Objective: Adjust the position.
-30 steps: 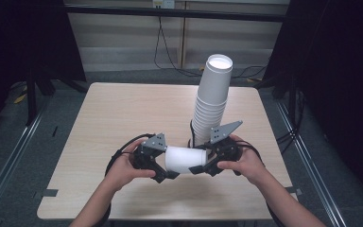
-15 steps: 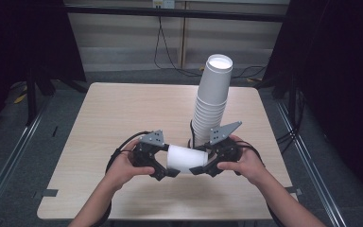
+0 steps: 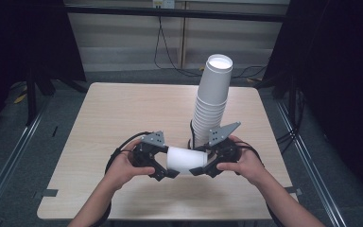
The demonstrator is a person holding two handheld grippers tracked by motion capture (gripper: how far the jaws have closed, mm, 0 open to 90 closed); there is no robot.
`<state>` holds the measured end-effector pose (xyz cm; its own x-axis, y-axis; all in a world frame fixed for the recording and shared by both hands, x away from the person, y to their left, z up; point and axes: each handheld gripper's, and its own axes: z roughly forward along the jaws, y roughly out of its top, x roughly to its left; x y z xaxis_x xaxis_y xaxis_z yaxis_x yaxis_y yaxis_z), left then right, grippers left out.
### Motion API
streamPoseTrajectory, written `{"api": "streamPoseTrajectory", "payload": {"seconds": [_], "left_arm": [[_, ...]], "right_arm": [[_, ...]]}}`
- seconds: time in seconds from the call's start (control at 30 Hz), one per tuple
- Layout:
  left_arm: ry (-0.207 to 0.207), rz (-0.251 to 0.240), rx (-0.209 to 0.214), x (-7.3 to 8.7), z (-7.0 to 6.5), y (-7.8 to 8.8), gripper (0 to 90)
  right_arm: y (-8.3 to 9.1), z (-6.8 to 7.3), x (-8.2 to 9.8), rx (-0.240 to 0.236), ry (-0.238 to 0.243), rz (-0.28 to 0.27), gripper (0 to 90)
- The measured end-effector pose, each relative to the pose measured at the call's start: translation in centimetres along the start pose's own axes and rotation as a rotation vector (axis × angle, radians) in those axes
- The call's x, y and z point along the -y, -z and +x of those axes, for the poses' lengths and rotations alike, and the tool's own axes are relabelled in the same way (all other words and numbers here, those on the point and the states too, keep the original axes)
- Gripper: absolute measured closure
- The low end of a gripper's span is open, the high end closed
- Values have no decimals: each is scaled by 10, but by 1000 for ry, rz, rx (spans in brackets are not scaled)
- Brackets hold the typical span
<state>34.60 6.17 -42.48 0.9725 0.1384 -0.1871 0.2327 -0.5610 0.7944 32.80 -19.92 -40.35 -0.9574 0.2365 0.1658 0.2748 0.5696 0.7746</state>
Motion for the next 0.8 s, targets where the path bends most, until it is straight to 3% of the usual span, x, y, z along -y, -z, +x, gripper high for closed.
{"api": "streamPoseTrajectory", "payload": {"seconds": [0.8], "left_arm": [[-8,15,9,-2,-2,2,122]], "right_arm": [[-1,-2,3,-15,-19,12,222]]}}
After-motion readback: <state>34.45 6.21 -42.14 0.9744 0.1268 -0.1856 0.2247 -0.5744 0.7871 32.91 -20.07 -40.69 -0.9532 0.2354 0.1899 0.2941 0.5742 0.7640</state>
